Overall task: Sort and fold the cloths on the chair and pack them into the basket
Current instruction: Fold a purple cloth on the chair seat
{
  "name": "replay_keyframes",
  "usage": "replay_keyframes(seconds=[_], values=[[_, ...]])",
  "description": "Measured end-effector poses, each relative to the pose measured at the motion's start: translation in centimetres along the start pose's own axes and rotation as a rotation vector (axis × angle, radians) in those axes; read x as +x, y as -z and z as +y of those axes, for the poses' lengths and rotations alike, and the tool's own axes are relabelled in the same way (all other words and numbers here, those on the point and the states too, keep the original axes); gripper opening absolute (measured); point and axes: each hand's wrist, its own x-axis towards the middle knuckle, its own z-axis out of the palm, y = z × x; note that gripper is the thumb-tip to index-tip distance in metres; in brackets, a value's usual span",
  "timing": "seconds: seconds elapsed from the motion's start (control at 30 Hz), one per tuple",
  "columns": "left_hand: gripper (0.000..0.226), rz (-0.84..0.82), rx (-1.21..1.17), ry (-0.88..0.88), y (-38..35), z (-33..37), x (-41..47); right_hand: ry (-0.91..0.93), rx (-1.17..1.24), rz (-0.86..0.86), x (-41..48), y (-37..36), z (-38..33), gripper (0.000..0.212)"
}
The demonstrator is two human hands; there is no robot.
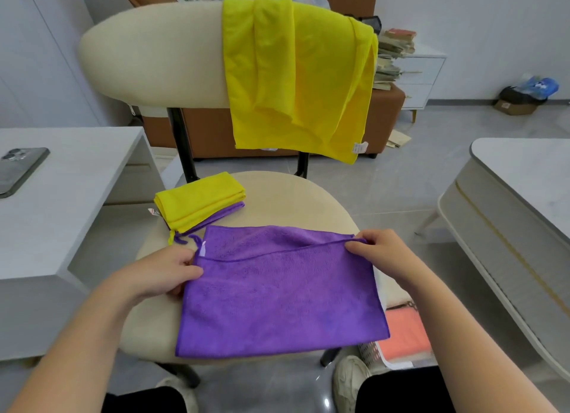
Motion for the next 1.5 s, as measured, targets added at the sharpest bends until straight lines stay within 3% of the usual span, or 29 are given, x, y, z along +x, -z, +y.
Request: replay_keyframes(seconds=[0.07,0.13,0.23,0.33,0.47,0.73,1.23,1.5], values=[[0.026,0.098,0.137,-0.037,0.4,-0.1,0.3,0.038,-0.096,-0.016,-0.3,0.2,0.1,0.015],[0.029,0.315,0.271,-0.144,0.2,0.5,0.7,0.139,-0.296,0.11,-0.2,0.2,0.0,0.009],[0.031,0.453,0.205,-0.275,-0.9,2.0,1.4,0.302,-0.33,0.181,0.3,-0.2,-0.3,0.014],[0.021,0.475,0.212,-0.257,-1.7,2.5,2.5,0.269,-0.341,0.116,1.1,-0.7,-0.3,0.011],[0.011,0.595,0.215,-0.178,-2.0,2.9,3.8,0.148,-0.306,0.189,2.6,-0.8,0.0,0.01],[0.019,0.658,0.453,-0.056,-2.8,2.8,5.4,0.1,-0.293,0.321,3.7,-2.1,0.4,0.008],[0.025,0.818,0.528,-0.031,-4.2,2.7,5.5,0.007,-0.498,0.464,4.3,-3.6,0.2,0.02],[0.026,0.819,0.463,-0.017,-3.9,2.9,5.1,-0.019,-0.521,0.434,4.3,-3.5,-0.2,0.023]])
